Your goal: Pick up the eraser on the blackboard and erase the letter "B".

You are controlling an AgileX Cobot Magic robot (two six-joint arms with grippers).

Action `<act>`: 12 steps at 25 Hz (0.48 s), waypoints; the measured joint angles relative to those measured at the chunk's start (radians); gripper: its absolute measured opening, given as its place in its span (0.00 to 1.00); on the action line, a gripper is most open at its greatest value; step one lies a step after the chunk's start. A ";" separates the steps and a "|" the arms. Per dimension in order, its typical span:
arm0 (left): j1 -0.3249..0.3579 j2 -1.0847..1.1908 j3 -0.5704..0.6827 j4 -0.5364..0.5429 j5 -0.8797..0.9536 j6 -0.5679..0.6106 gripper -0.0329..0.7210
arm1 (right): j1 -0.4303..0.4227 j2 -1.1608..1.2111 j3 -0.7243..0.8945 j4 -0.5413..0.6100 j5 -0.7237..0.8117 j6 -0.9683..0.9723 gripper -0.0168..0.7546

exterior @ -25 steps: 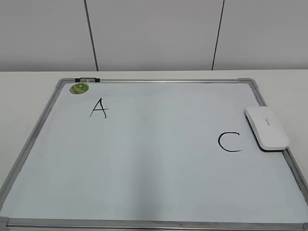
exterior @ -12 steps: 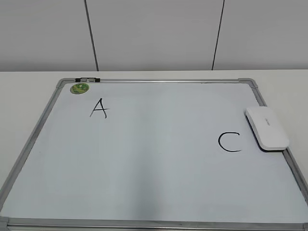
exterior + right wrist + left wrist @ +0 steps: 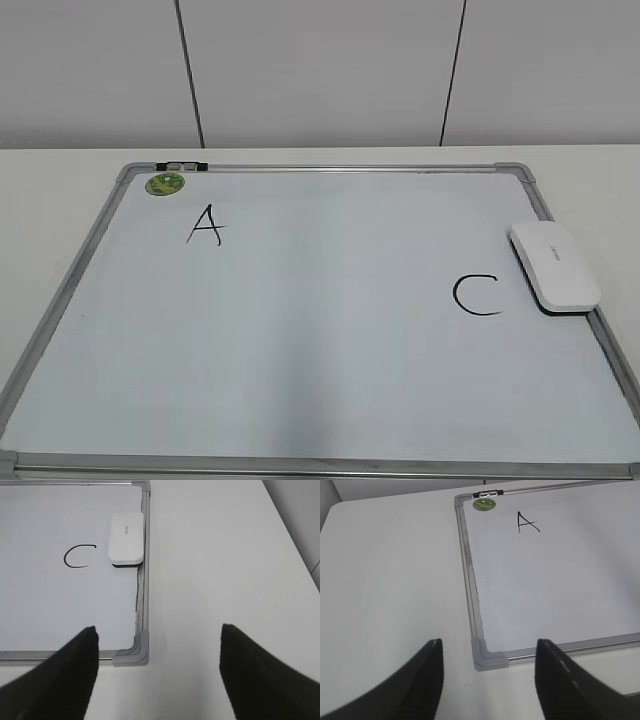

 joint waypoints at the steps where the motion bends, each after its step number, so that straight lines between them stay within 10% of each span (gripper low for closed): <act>1: -0.008 0.000 0.000 0.000 0.000 0.000 0.60 | 0.000 0.000 0.000 0.000 0.000 0.000 0.77; 12: -0.016 0.000 0.000 0.000 0.000 0.000 0.57 | 0.000 0.000 0.000 0.000 0.000 0.000 0.77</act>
